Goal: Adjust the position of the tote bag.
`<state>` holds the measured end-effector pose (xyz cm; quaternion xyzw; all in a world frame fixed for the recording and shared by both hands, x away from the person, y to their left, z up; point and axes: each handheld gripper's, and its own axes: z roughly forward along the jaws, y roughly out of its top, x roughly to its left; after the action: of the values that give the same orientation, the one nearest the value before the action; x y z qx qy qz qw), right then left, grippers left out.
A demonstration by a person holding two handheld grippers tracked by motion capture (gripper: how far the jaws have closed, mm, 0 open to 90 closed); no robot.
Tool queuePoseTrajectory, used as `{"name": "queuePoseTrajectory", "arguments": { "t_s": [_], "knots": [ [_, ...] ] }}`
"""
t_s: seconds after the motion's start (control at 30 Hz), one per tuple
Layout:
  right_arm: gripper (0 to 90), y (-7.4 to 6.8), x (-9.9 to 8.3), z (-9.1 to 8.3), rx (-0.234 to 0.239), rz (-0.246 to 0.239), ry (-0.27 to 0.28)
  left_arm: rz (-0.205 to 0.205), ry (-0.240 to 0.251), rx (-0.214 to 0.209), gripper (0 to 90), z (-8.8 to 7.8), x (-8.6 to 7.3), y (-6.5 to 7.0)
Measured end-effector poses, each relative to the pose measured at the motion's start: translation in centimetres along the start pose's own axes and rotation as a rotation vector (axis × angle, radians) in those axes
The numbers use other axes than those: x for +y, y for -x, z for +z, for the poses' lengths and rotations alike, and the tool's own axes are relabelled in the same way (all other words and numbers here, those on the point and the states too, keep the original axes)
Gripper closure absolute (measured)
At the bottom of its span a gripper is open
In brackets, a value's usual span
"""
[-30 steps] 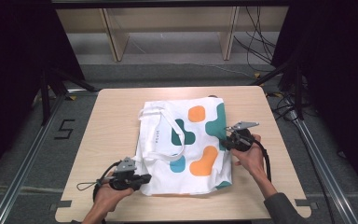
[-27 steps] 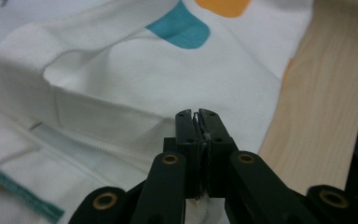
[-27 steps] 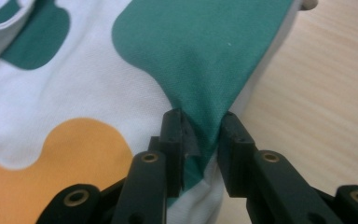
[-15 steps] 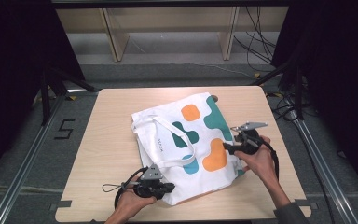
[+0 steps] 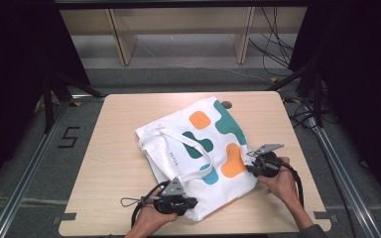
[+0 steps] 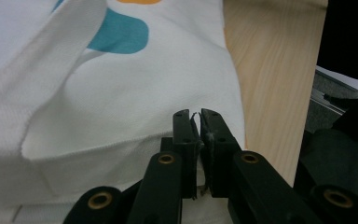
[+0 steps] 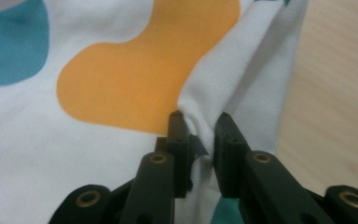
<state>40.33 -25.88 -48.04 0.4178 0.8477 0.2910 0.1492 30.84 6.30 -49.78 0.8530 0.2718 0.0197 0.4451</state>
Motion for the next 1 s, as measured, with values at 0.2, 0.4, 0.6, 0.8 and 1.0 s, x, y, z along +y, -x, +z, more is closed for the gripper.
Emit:
{"name": "queuePoseTrajectory", "arguments": {
  "t_s": [0.2, 0.4, 0.6, 0.8, 1.0],
  "knots": [
    [82.0, 2.7, 1.5, 0.6, -0.096, -0.043, 0.018, 0.1, -0.014, 0.003, 84.1, 4.0, 2.9, 2.4],
    [75.8, 4.8, 1.5, 0.4, -0.141, 0.001, 0.059, 0.119, 0.006, -0.024, 84.0, 7.1, 5.0, 3.9],
    [57.4, 4.7, 1.0, -2.7, -0.113, 0.051, 0.166, 0.076, 0.067, -0.098, 62.4, 4.5, 4.8, 3.5],
    [40.8, 1.0, -0.1, -4.6, -0.005, -0.003, 0.168, 0.102, 0.135, 0.043, 46.1, -2.4, 3.7, 1.0],
    [36.7, -3.1, -0.3, -4.4, 0.085, -0.06, 0.147, 0.105, 0.091, 0.308, 41.5, -7.7, 1.2, -4.1]
  ]
}}
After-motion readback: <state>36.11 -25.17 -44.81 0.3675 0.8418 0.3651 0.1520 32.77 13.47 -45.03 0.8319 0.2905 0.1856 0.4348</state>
